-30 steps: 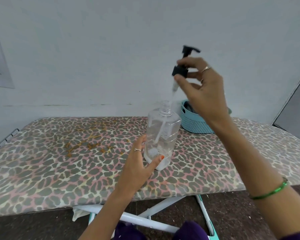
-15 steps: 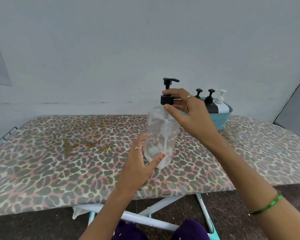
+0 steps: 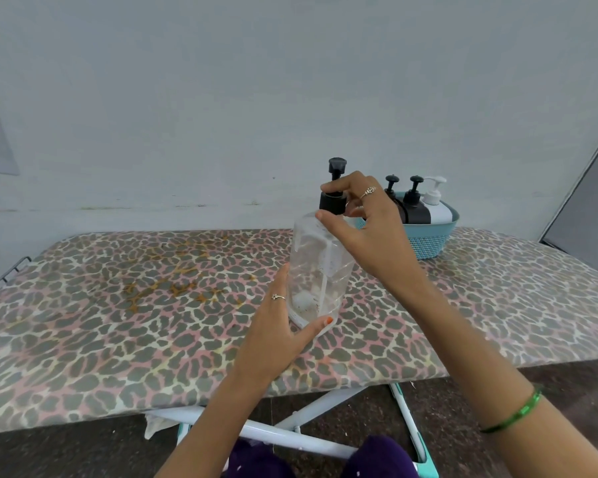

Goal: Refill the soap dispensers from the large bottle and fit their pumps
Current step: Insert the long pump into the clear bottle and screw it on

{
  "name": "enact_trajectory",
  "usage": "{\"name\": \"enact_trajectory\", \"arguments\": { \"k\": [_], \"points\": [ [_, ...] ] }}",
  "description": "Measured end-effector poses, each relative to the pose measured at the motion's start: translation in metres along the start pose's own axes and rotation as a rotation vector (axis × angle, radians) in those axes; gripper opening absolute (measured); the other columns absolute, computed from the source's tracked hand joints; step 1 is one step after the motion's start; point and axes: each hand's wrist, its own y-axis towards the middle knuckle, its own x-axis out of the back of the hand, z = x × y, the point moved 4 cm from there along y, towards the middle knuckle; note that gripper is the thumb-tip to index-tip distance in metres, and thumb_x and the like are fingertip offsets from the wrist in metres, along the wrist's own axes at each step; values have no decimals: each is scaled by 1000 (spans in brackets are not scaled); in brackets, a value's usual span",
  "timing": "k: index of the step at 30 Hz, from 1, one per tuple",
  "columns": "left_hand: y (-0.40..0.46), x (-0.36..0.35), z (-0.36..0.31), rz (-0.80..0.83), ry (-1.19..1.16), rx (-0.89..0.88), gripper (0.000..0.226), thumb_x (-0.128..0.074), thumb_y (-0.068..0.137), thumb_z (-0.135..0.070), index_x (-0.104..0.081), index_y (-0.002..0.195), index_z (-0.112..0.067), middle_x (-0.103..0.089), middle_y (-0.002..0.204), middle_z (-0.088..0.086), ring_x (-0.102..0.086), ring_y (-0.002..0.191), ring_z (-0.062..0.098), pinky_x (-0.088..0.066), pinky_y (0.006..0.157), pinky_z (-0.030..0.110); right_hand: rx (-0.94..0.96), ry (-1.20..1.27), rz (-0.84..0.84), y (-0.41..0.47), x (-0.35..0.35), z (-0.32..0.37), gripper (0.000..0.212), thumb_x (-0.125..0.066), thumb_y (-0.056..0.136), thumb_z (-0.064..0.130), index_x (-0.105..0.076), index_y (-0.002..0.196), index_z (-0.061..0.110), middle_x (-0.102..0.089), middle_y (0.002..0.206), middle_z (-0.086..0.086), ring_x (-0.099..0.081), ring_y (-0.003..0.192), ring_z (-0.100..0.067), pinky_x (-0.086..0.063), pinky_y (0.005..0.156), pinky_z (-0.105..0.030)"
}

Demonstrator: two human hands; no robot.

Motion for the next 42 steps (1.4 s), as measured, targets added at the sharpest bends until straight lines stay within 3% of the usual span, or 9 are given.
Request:
{"name": "enact_trajectory", "arguments": {
  "k": [5,8,11,17,26,31,35,38,42],
  "points": [
    [0,0,0,8,3,9,103,-66,79,-63,-3,155,-33,-25,160,-8,-26,144,6,-22,114,21,23,-11,-29,-5,-8,3,19,-61,92,20,-59,112,19,-49,101,6,-48,89,13,-33,80,0],
    [0,0,0,11,9,11,102,-64,79,-64,-4,155,-31,-24,160,-8,-26,145,7,-21,113,21,15,48,-70,-8,-6,5,22,-48,97,11,-61,113,18,-61,106,1,-53,91,5,-36,77,-4],
    [0,0,2,18,17,23,103,-63,79,-65,-3,155,-31,-23,161,-8,-25,145,8,-22,115,24,-11,110,-90,-7,-3,7,28,-44,96,4,-65,110,18,-67,94,4,-57,69,-13,-39,56,-16],
    [-2,-1,1,13,10,34,103,-65,79,-65,-3,155,-34,-23,160,-9,-25,145,8,-24,117,27,14,67,-105,-7,-3,5,18,-59,92,13,-66,105,25,-68,100,7,-60,99,-9,-39,86,-9],
    [-1,1,1,13,24,26,101,-65,78,-65,-4,153,-37,-24,160,-9,-28,145,8,-28,118,33,-78,224,-179,-9,-4,4,41,-70,86,22,-36,110,20,-56,93,1,-57,91,-15,-47,87,-28],
    [-1,0,1,11,24,29,101,-66,79,-64,-4,153,-37,-24,160,-9,-27,145,8,-27,119,32,-147,292,1,-4,-5,-2,31,-58,95,19,-51,124,27,-62,110,16,-58,111,-6,-43,104,-39],
    [-1,0,1,10,32,34,103,-67,80,-61,-3,155,-33,-24,160,-8,-27,145,9,-24,114,25,-152,325,13,0,-2,-5,21,-62,90,19,-64,107,29,-72,103,10,-64,108,-11,-45,102,-46],
    [-2,0,1,7,29,32,103,-67,80,-60,-2,154,-34,-26,160,-8,-28,145,9,-24,112,22,-182,309,-10,2,0,-6,18,-71,85,20,-65,103,20,-71,96,11,-64,97,-6,-48,97,-45],
    [-2,1,-1,6,44,29,101,-67,80,-60,-3,154,-33,-28,159,-7,-29,144,10,-23,110,21,-209,334,-36,5,-2,-6,24,-76,80,19,-57,95,19,-66,93,10,-58,82,1,-51,85,-27]
  ]
}}
